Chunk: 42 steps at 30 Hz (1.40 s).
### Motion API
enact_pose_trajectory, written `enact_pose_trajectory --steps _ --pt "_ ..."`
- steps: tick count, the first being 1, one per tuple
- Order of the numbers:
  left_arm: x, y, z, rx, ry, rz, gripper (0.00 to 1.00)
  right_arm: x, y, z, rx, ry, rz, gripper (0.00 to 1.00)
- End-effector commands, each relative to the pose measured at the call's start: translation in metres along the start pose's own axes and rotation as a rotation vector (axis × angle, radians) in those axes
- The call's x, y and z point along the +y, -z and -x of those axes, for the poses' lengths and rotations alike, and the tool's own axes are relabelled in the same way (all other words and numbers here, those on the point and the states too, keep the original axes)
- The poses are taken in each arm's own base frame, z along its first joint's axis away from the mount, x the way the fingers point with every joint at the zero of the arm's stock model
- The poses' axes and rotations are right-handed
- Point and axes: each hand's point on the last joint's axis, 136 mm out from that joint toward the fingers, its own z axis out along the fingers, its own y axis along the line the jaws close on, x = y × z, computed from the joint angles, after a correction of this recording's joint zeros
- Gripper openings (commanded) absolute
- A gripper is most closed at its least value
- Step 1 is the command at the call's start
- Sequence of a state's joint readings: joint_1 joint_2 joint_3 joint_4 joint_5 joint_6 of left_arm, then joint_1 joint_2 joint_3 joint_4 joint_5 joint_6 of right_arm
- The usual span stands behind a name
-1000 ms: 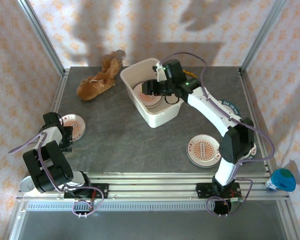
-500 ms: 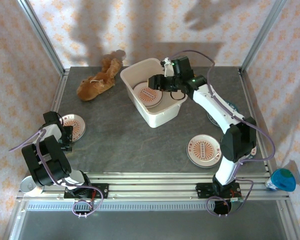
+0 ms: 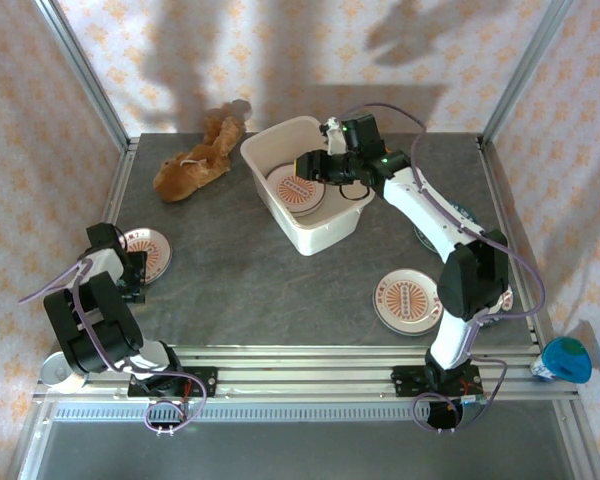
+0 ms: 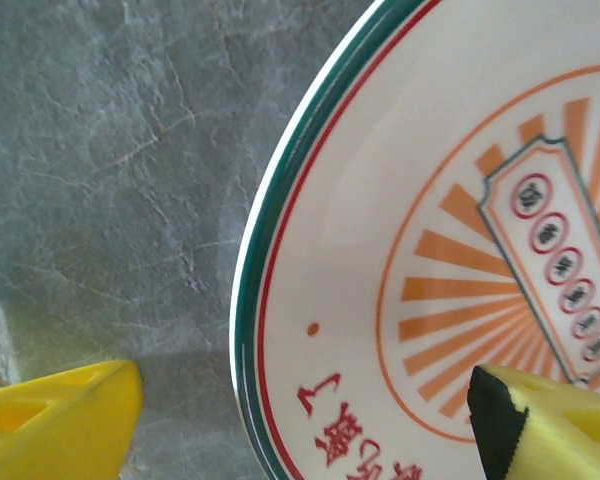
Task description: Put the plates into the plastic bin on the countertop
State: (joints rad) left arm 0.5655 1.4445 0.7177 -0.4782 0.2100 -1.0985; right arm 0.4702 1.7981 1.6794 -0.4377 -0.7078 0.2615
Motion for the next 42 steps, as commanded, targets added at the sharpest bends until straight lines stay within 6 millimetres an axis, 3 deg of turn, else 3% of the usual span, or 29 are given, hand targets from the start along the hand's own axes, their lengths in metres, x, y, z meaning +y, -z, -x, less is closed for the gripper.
enact_pose_trajectory --steps 1,9,18,37,42 --pt "-0.005 -0.007 -0.002 0.031 0.0 -0.009 0.87 -0.001 -0.001 0.0 -0.005 0.0 0.012 0.47" --pt "-0.02 -0.014 0.0 0.059 -0.04 -0.003 0.85 -0.013 -0.01 -0.005 0.014 -0.019 -0.007 0.44" --pt "-0.021 -0.014 -0.001 0.084 -0.088 0.029 0.76 -0.027 -0.014 0.002 0.01 -0.048 -0.024 0.43" --pt "-0.007 -0.008 -0.017 0.154 -0.194 0.037 0.52 -0.02 -0.012 0.012 -0.006 -0.052 -0.015 0.4" --pt "-0.002 -0.003 -0.019 0.153 -0.218 0.04 0.49 -0.02 -0.01 0.011 -0.009 -0.055 -0.015 0.4"
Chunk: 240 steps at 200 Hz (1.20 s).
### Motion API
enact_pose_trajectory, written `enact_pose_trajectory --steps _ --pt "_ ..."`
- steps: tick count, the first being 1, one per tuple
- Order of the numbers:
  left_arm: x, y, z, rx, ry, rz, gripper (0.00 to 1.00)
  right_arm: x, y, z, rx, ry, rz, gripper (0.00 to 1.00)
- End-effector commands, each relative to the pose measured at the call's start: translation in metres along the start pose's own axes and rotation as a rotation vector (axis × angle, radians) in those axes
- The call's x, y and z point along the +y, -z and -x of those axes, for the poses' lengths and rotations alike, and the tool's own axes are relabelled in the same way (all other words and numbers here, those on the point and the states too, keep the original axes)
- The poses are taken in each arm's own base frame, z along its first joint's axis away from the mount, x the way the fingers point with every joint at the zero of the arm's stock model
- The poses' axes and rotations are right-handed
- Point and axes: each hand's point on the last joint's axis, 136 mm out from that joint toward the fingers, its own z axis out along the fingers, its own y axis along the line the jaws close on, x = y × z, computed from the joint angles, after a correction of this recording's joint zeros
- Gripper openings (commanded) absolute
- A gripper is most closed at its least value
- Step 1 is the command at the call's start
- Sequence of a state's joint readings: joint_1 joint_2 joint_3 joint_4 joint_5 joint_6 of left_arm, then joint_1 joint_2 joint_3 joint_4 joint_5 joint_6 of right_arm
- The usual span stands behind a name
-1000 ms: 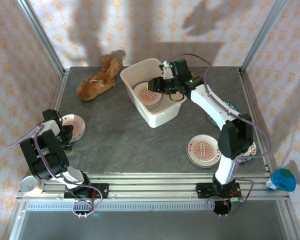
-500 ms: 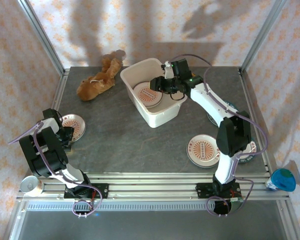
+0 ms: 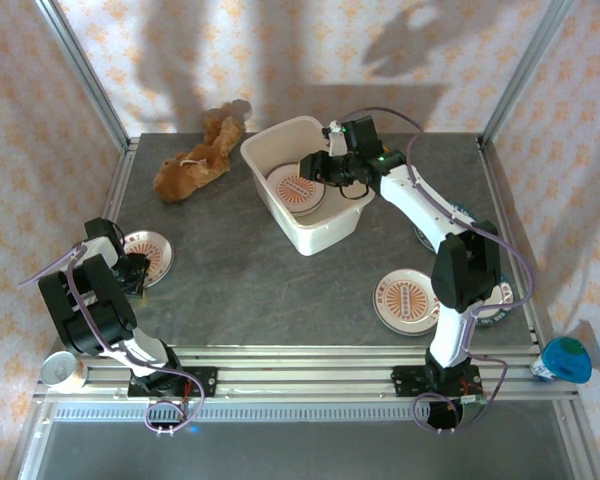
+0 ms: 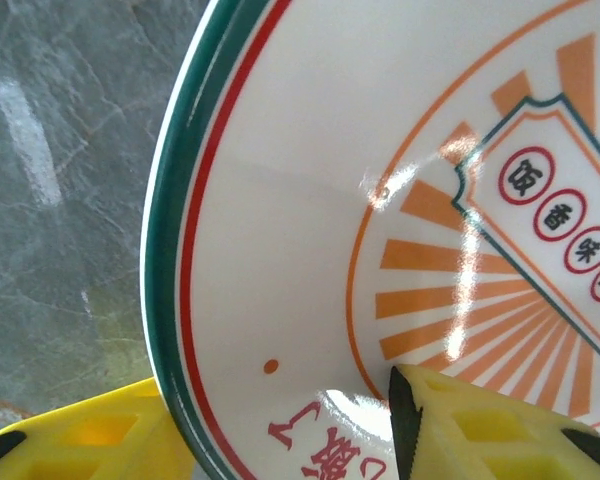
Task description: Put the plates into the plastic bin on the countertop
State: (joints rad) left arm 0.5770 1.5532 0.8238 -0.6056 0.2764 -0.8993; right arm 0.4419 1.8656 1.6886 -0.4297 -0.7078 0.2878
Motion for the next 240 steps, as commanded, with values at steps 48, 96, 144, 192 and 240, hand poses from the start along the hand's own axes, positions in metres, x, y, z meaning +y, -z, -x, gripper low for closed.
enact_pose_trajectory --steps 48,96,144,192,240 --pt "0.0 0.005 -0.014 0.031 -0.075 -0.05 0.43 0.011 0.009 0.009 -0.033 0.005 0.023 0.4" --pt "0.002 0.007 -0.018 0.037 -0.094 -0.064 0.35 0.01 0.008 0.008 -0.031 -0.006 0.024 0.39" --pt "0.007 0.011 -0.024 0.039 -0.11 -0.075 0.29 0.011 0.011 0.01 -0.046 -0.008 0.023 0.39" --pt "0.011 0.018 -0.027 0.013 -0.106 -0.108 0.25 0.012 0.012 0.012 -0.057 -0.003 0.02 0.36" --pt "0.009 0.012 -0.035 0.041 -0.106 -0.149 0.24 0.013 0.013 0.012 -0.055 -0.005 0.026 0.35"
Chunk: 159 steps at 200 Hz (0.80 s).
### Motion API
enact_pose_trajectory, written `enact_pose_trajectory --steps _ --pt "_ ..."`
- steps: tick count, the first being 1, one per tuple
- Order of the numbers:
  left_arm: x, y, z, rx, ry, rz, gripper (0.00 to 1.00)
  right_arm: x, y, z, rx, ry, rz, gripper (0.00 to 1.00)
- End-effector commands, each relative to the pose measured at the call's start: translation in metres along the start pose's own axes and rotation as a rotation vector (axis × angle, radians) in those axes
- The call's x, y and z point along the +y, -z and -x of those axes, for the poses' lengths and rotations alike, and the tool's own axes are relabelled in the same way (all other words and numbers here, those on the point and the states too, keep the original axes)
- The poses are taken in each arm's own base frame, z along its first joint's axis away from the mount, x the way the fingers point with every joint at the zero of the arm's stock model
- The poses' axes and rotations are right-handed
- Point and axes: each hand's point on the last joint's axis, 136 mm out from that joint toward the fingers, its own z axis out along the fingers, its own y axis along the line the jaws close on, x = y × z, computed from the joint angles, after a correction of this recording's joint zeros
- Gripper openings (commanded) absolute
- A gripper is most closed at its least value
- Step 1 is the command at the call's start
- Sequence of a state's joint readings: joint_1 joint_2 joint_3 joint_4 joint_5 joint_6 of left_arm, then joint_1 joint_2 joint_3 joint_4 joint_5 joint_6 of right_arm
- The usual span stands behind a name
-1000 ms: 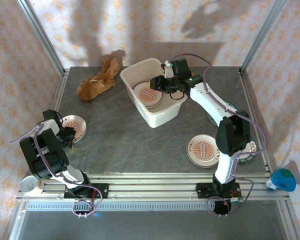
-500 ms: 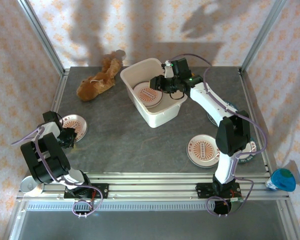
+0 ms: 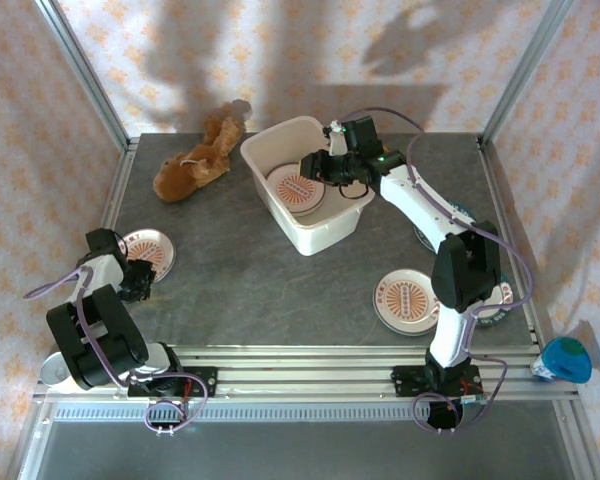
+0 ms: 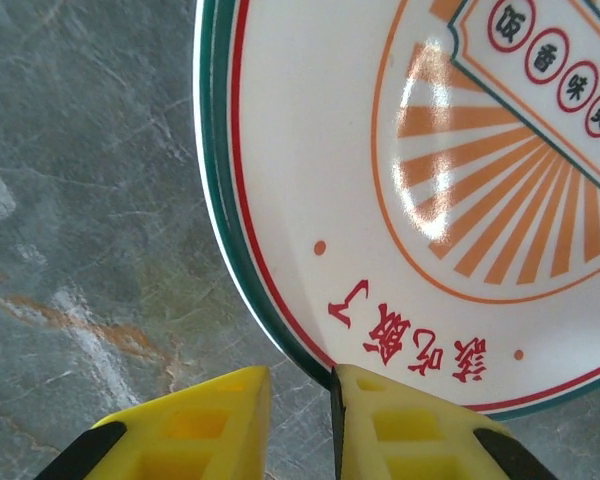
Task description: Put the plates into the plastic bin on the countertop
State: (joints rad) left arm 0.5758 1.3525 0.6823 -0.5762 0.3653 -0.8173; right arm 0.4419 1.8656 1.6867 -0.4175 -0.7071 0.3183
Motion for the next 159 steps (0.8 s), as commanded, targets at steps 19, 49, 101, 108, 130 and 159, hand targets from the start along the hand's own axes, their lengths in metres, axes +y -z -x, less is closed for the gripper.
enact_pose_trajectory --steps 19,49,101,108,130,159 --pt "0.001 -0.004 -0.01 0.026 -0.015 -0.035 0.25 0.013 0.014 0.008 -0.044 0.021 0.024 0.35" --pt "-0.006 0.007 -0.007 -0.006 -0.034 -0.069 0.35 0.014 0.015 0.009 -0.045 0.022 0.026 0.35" --pt "-0.029 0.034 0.008 -0.064 -0.145 -0.087 0.58 0.014 0.014 0.009 -0.044 0.018 0.027 0.36" --pt "-0.035 0.035 0.01 -0.063 -0.166 -0.095 0.61 0.014 0.013 0.01 -0.043 0.017 0.028 0.36" --pt "-0.056 0.034 0.009 -0.028 -0.278 -0.081 0.64 0.014 0.011 0.011 -0.039 0.011 0.028 0.36" --pt "-0.082 0.03 0.003 -0.008 -0.503 0.009 0.67 0.014 0.011 0.012 -0.038 0.01 0.025 0.36"
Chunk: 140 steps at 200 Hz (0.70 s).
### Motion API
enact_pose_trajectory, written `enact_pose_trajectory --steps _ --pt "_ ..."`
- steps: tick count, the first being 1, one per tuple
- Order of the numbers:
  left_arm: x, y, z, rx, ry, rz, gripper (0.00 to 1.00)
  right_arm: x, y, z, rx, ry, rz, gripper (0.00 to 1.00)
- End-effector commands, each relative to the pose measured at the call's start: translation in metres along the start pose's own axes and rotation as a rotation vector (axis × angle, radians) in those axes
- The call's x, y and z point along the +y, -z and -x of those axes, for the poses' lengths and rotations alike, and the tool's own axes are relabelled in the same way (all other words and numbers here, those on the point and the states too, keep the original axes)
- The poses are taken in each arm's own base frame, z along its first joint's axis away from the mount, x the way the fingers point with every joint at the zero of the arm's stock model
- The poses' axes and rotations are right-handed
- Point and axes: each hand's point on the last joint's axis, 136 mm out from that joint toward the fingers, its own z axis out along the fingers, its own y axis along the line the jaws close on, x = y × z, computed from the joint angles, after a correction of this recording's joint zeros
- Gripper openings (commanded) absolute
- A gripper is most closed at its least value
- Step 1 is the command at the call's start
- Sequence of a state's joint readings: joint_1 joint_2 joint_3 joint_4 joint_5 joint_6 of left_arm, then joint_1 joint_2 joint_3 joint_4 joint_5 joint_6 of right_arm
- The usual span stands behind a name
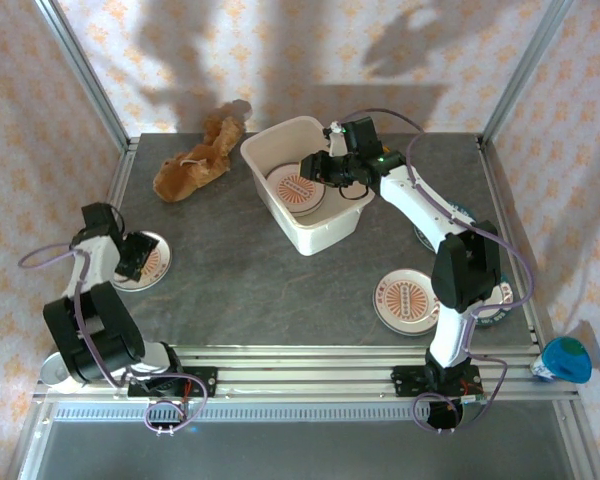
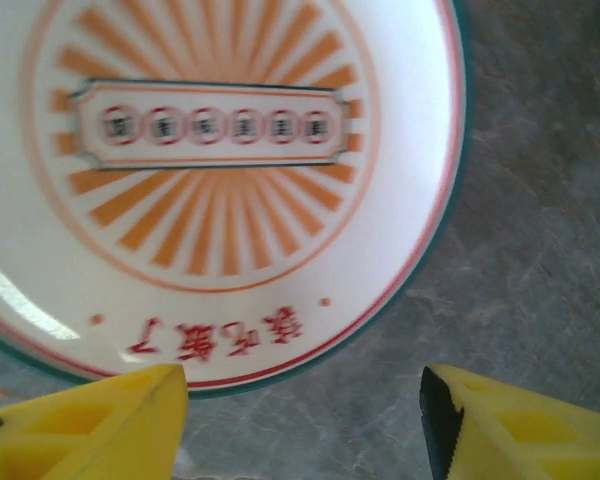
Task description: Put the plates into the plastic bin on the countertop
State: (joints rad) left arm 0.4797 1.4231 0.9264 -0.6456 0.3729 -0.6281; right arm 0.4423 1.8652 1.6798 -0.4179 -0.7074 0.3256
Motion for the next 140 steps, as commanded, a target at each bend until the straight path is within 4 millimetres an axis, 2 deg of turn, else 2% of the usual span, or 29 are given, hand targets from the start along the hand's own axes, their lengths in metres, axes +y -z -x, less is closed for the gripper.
enact_pose_trajectory --steps 1,17,52,76,140 --pt "-0.011 -0.002 -0.005 0.05 -0.208 0.085 0.67 0.016 0.013 0.014 -0.044 0.021 0.028 0.36" --pt "-0.016 -0.01 -0.004 0.074 -0.254 0.112 0.68 0.015 0.014 0.013 -0.042 0.02 0.02 0.36" --pt "-0.01 -0.024 0.003 0.093 -0.343 0.188 0.73 0.012 0.017 0.009 -0.042 0.019 0.001 0.38" --pt "-0.011 -0.035 0.0 0.134 -0.404 0.202 0.76 0.011 0.018 0.008 -0.042 0.015 -0.006 0.39" --pt "-0.012 -0.044 -0.005 0.169 -0.518 0.262 0.76 0.005 0.015 0.005 -0.035 -0.005 -0.021 0.4"
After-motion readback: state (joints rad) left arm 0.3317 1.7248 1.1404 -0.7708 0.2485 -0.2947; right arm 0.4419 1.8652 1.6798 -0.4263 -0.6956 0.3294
